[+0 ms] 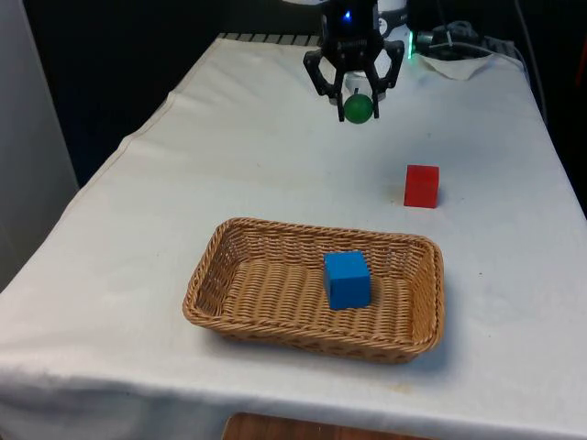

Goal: Place all non-red objects into the basket.

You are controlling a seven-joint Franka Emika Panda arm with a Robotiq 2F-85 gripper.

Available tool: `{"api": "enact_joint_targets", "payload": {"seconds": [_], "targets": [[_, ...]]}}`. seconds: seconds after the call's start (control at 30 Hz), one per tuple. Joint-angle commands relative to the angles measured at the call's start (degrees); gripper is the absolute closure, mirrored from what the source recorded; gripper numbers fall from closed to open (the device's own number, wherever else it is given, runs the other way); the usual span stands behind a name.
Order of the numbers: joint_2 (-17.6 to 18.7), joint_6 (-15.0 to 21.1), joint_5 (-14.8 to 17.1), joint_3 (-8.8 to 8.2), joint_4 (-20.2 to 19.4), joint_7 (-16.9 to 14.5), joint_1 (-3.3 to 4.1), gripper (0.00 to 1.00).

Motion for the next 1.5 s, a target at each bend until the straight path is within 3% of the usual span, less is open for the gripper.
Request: {"api": "enact_joint_targets", "payload": {"seconds": [0.0,0.03,0.2,0.33,0.6,0.63,0.73,0.9,0.93,0.97,1.2,1.23,1.27,1.3,1.47], "targets": [[0.46,-0.92,0.06,0.06,0.92,0.29,0.00,1.00],[0.00,0.00,0.00,0.00,0.00,0.00,0.00,1.00],[2.52,-3.72,0.80,0.00,5.67,0.00,-0.17,1.00],[3.21,-4.13,0.63,-0.23,7.16,0.11,-0.06,1.00],[7.45,-7.56,3.04,0.00,14.50,-0.57,-0.69,1.00],[7.10,-6.70,2.41,-0.23,13.87,-0.17,-0.40,1.00],[9.34,-8.65,3.78,0.00,17.65,-0.63,-0.97,1.00],[11.69,-9.85,4.64,0.00,21.26,-0.74,-1.26,1.00],[11.57,-9.11,4.01,-0.29,20.91,-0.34,-0.92,1.00],[12.20,-10.08,4.76,0.00,22.00,-0.74,-1.38,1.00],[17.02,-11.29,5.90,-0.06,28.59,-0.57,-1.95,1.00],[17.53,-11.34,5.96,-0.11,29.28,-0.57,-1.95,1.00],[16.21,-10.31,5.44,-0.34,27.44,-0.46,-1.49,1.00],[17.53,-11.34,5.96,-0.11,29.28,-0.57,-1.95,1.00],[21.03,-11.34,6.07,-0.23,33.46,-0.11,-2.29,1.00]]}}
